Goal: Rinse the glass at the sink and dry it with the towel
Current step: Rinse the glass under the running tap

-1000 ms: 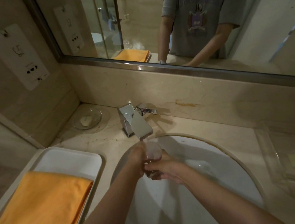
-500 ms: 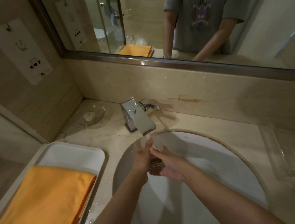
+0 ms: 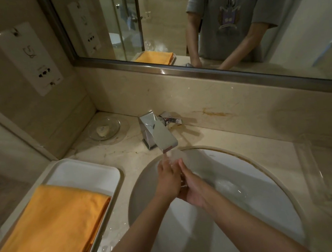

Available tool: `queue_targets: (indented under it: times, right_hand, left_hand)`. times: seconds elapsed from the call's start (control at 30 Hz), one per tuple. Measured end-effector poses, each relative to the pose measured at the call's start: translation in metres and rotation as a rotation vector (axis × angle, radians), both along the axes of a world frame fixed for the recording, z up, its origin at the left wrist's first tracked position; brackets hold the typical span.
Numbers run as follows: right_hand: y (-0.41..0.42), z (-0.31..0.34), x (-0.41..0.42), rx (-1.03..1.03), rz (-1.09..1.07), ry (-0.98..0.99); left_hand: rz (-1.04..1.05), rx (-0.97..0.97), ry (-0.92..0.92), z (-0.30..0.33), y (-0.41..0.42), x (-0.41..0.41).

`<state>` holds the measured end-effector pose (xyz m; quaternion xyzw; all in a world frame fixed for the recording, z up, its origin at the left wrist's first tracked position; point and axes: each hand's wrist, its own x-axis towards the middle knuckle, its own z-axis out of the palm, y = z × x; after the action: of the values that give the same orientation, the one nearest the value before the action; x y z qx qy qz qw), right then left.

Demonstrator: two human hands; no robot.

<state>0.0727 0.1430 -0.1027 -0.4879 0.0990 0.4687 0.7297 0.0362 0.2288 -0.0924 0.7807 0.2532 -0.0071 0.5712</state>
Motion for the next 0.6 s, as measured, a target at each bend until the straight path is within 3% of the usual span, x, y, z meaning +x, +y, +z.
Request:
queue_targets:
  times: [0.2, 0.37, 0.6]
  right_hand:
    - [-0.002, -0.003, -0.007, -0.014, 0.089, -0.067]
    - [-0.01, -0.006, -0.011, -0.03, 0.124, -0.073]
    - [-0.01, -0.001, -0.011, -0.487, 0.182, -0.169]
  left_hand:
    - [0.103, -0.263, 0.06, 0.001, 0.015, 0.01]
    - [0.09, -0.737, 0.223, -0.006, 0.024, 0.005]
    - [0.058, -0.856, 0.252, -0.027, 0.013, -0.005]
